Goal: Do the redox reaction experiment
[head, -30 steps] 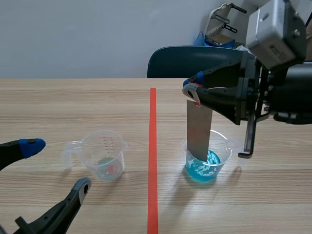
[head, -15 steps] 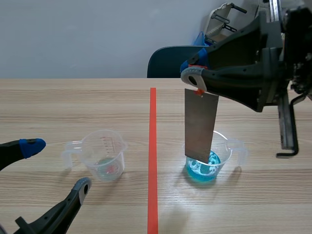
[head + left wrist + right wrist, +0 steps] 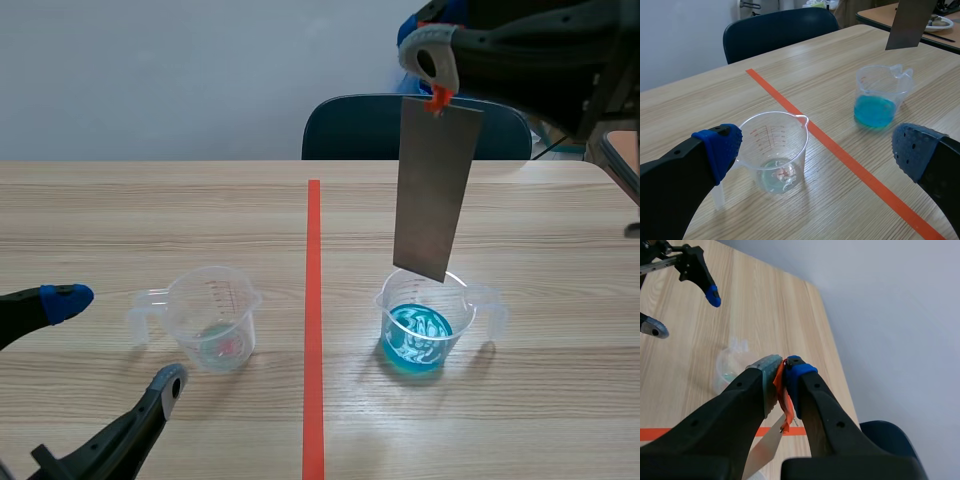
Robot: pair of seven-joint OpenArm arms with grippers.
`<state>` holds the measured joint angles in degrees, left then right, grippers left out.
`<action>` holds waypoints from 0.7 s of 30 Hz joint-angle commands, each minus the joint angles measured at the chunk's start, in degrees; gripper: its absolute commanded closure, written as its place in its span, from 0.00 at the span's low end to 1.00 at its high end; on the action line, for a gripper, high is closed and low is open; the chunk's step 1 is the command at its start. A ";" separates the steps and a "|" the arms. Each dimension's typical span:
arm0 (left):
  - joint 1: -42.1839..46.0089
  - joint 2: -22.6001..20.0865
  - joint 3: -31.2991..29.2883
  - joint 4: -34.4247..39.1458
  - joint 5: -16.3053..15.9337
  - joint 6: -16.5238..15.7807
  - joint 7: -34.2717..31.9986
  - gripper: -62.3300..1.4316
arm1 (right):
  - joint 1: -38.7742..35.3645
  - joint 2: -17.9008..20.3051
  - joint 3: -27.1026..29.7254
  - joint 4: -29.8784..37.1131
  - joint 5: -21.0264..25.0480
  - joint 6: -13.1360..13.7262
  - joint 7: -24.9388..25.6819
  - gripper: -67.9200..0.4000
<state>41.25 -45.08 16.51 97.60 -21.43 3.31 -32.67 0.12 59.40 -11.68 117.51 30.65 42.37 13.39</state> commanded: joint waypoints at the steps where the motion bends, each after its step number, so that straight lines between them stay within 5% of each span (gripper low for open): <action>1: -0.17 0.28 0.17 0.68 0.07 -0.02 -0.79 0.00 | 0.66 0.46 1.01 0.83 1.53 0.35 0.48 0.99; 21: -0.17 0.28 0.17 0.68 0.07 -0.02 -0.79 0.00 | 0.66 0.44 2.47 1.60 2.64 0.35 -0.42 0.99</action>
<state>41.25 -45.08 16.51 97.60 -21.43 3.31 -32.67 0.14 59.40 -9.80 118.37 32.60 42.37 12.53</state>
